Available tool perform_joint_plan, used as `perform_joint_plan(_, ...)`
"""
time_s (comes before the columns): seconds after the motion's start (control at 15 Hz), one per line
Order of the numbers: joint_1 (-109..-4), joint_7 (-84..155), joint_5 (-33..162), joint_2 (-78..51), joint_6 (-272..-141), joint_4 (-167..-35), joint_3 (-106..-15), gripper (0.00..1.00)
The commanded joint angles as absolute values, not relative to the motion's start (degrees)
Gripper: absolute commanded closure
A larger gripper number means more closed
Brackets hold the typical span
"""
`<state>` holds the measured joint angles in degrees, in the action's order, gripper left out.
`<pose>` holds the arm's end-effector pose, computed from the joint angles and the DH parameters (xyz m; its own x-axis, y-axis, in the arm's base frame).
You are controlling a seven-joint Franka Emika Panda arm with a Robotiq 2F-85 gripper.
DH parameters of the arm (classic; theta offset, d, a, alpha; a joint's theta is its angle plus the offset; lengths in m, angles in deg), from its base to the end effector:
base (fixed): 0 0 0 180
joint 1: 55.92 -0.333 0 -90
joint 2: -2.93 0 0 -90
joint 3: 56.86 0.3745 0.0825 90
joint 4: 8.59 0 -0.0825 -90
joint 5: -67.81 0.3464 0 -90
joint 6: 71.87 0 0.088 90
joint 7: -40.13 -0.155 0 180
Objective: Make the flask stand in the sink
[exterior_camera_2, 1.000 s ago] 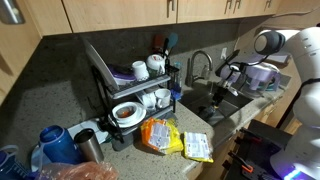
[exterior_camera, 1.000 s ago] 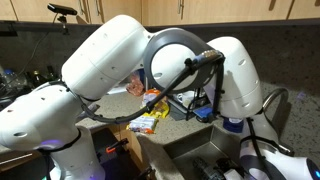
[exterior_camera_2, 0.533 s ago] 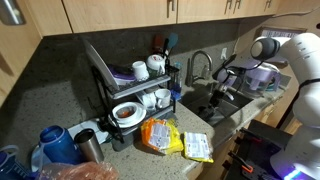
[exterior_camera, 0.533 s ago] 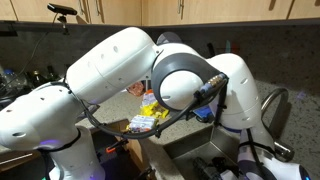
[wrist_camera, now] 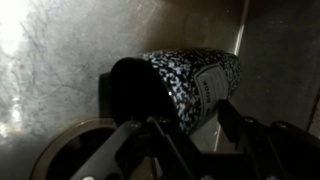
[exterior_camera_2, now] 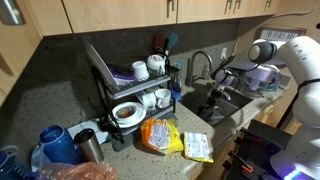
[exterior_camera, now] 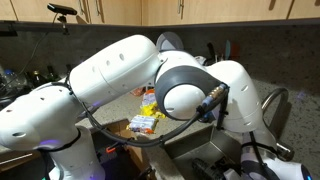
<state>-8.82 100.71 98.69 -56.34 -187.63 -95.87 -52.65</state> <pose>0.4973 -0.3970 0.0442 0.9955 -0.0922 0.0195 -0.0573 -0.7565 -0.6515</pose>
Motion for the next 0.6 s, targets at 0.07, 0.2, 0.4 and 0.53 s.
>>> perform_joint_plan(0.07,-8.1,101.4,98.6,-55.7,-184.8,-94.4,-52.4,0.86)
perform_joint_plan(0.2,-8.4,101.2,98.6,-53.5,-184.8,-95.8,-52.8,0.96)
perform_joint_plan(0.4,-9.4,100.8,98.0,-49.5,-187.6,-98.4,-53.4,0.94)
perform_joint_plan(0.53,-10.0,101.1,97.6,-47.5,-189.6,-99.7,-53.4,0.97)
